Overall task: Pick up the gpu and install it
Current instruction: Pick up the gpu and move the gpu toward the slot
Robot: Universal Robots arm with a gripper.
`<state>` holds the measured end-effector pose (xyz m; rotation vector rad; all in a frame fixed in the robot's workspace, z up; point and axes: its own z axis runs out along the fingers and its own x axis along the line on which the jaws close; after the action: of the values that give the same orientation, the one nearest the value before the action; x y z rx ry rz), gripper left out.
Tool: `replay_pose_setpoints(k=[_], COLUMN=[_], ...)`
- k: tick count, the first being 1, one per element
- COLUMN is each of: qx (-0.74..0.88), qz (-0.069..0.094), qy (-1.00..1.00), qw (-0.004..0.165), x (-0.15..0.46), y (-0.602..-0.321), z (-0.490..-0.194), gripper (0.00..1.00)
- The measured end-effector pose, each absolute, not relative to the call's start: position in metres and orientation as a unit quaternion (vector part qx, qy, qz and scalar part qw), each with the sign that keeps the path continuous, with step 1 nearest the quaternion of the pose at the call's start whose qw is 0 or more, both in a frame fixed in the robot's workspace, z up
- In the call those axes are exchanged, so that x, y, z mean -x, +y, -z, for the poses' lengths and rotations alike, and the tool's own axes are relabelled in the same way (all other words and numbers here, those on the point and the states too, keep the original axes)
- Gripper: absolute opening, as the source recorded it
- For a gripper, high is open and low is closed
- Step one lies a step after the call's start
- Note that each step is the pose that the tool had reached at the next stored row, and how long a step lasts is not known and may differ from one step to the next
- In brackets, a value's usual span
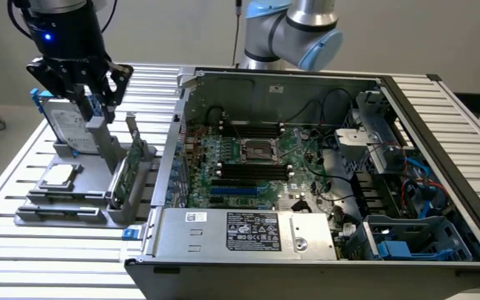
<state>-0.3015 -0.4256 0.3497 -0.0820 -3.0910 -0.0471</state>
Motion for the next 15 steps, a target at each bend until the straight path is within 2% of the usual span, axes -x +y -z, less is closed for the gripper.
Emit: replay_pose_setpoints(k=[5, 15], qx=[0.02, -0.026], qz=[0.015, 0.01], qy=[-0.999, -0.999], qw=[0.027, 0.028], x=[0.301, 0.301], y=[-0.438, -0.439], z=[-0.341, -0.33], gripper=[0.42, 0.42])
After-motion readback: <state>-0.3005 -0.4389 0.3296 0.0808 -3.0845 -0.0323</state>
